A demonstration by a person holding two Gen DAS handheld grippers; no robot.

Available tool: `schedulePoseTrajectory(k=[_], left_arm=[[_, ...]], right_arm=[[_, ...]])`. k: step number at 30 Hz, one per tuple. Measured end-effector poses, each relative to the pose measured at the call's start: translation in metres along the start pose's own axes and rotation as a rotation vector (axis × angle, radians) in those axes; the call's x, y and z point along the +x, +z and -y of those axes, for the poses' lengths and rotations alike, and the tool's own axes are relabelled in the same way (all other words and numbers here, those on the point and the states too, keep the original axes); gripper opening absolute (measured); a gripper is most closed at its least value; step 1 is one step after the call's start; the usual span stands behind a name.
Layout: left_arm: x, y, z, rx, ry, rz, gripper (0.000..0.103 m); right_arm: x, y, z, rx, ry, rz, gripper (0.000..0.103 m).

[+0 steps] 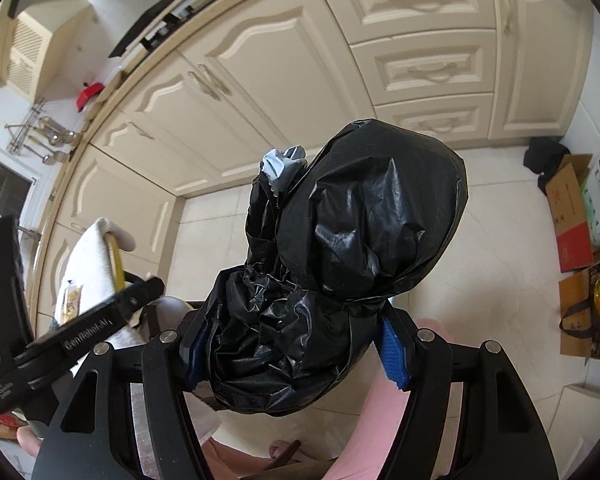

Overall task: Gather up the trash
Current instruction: 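Carry the black bag and clear bag in both tools over the blue bin, then open the right tool to drop the black bag while the left tool drops the clear bag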

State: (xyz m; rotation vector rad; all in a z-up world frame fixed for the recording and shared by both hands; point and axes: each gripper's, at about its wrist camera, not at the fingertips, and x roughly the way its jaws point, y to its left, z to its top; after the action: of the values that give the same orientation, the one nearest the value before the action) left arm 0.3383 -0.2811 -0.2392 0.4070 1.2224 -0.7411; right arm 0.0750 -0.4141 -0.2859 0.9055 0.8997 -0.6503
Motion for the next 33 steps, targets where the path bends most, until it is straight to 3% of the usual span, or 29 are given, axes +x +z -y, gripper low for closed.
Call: schedulePoseTrajectory(k=[5, 10, 14, 16, 19, 20, 22, 25, 33], left_arm=[[0.021, 0.012, -0.001, 0.011, 0.038, -0.016, 0.058], [0.028, 0.013, -0.005, -0.011, 0.049, -0.020, 0.059], [0.011, -0.001, -0.005, -0.014, 0.078, 0.015, 0.059], [-0.004, -0.011, -0.005, -0.016, 0.078, 0.043, 0.065], [-0.023, -0.022, -0.010, -0.038, 0.067, 0.080, 0.068], [-0.029, -0.026, -0.011, -0.039, 0.080, 0.097, 0.069], [-0.037, -0.033, -0.014, -0.039, 0.098, 0.120, 0.075], [-0.037, -0.036, -0.014, -0.057, 0.098, 0.119, 0.075], [-0.034, -0.038, -0.023, -0.075, 0.093, 0.094, 0.075]], right_arm=[[0.014, 0.003, -0.001, -0.004, 0.002, -0.028, 0.068], [0.029, 0.004, -0.011, -0.029, 0.008, -0.060, 0.069], [0.037, 0.007, -0.021, -0.051, 0.030, -0.073, 0.069], [0.040, 0.008, -0.029, -0.072, 0.035, -0.073, 0.069], [0.042, 0.009, -0.040, -0.088, 0.044, -0.072, 0.076], [0.043, 0.008, -0.043, -0.083, 0.040, -0.080, 0.086], [0.041, 0.008, -0.045, -0.074, 0.025, -0.064, 0.096], [0.038, 0.006, -0.050, -0.105, -0.049, -0.044, 0.097], [0.034, 0.003, -0.050, -0.118, -0.086, -0.041, 0.097]])
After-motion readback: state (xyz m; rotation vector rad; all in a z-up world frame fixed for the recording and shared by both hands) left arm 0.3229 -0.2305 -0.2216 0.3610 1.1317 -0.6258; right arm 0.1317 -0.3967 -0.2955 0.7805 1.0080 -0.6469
